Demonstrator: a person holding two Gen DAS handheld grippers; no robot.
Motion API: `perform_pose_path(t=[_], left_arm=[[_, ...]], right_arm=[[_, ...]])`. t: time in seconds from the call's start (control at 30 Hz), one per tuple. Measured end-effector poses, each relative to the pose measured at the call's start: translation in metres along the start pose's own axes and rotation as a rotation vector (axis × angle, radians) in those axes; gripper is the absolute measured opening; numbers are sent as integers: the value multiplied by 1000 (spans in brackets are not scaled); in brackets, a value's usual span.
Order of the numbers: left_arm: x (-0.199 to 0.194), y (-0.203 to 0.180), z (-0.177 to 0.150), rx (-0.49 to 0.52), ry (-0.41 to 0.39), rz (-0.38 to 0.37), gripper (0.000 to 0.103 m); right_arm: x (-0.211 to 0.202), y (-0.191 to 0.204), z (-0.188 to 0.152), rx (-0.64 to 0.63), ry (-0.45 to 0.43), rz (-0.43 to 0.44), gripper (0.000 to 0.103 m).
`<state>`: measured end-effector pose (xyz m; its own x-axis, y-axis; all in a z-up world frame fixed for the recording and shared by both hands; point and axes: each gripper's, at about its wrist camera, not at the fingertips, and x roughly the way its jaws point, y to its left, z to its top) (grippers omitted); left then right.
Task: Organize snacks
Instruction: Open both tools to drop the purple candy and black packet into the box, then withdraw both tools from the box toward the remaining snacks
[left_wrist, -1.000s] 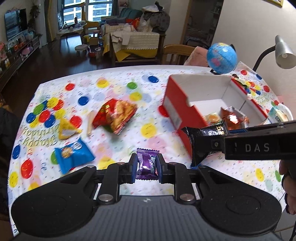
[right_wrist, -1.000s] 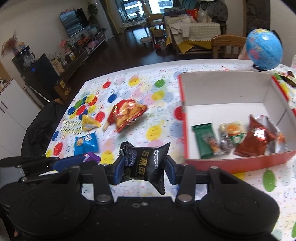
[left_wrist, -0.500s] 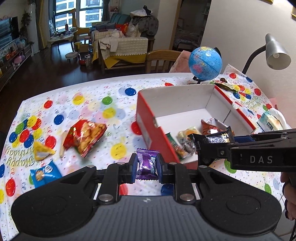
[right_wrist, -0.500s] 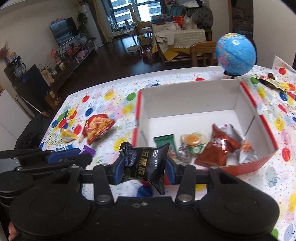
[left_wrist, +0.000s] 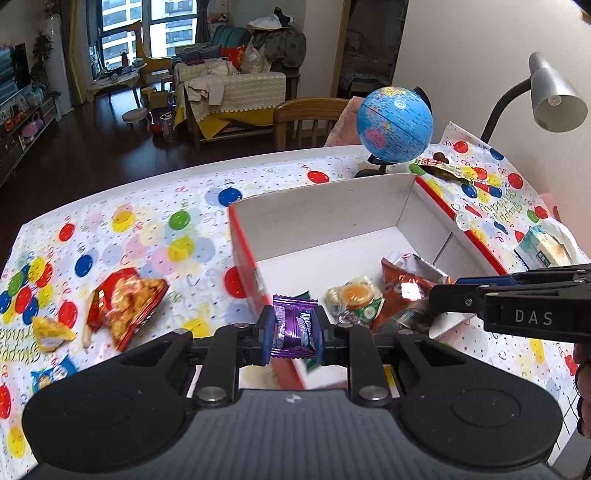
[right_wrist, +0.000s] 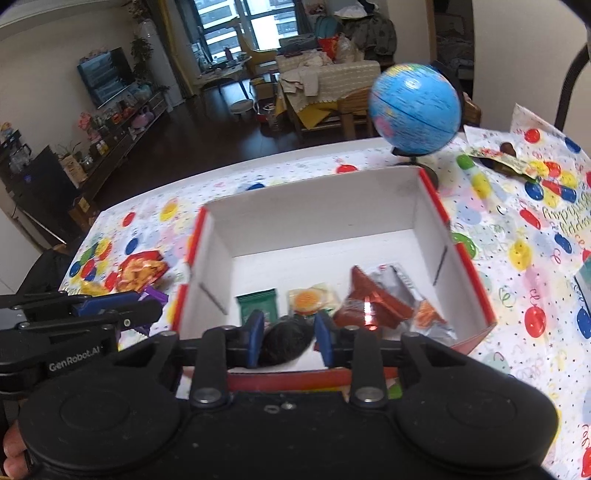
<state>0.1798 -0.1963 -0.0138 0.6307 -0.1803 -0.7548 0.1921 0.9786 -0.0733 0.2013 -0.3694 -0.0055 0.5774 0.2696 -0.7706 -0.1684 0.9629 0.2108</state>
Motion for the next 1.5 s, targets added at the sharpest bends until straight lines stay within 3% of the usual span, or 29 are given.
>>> perform_pose_path(t=[0.27, 0.53, 0.87, 0.97, 1.1, 1.27, 1.37, 1.5], left_arm=[[43, -24, 20, 22, 50, 3, 21], [85, -46, 15, 64, 134, 13, 21], [97, -52, 8, 68, 173, 11, 21], [96, -50, 8, 52, 187, 4, 31], [87, -48, 7, 40, 164, 1, 54], [70, -48, 7, 37, 140, -8, 55], [59, -45, 6, 24, 123, -11, 62], [44, -38, 4, 10, 102, -16, 62]], right_arm=[[14, -41, 8, 46, 11, -13, 27], [22, -59, 1, 67, 39, -7, 29], [32, -63, -6, 63, 76, 4, 33], [32, -63, -8, 63, 80, 8, 34], [29, -62, -10, 59, 78, 10, 36], [20, -59, -10, 51, 67, 14, 44], [14, -55, -10, 50, 61, 22, 48], [6, -46, -11, 26, 46, 25, 59]])
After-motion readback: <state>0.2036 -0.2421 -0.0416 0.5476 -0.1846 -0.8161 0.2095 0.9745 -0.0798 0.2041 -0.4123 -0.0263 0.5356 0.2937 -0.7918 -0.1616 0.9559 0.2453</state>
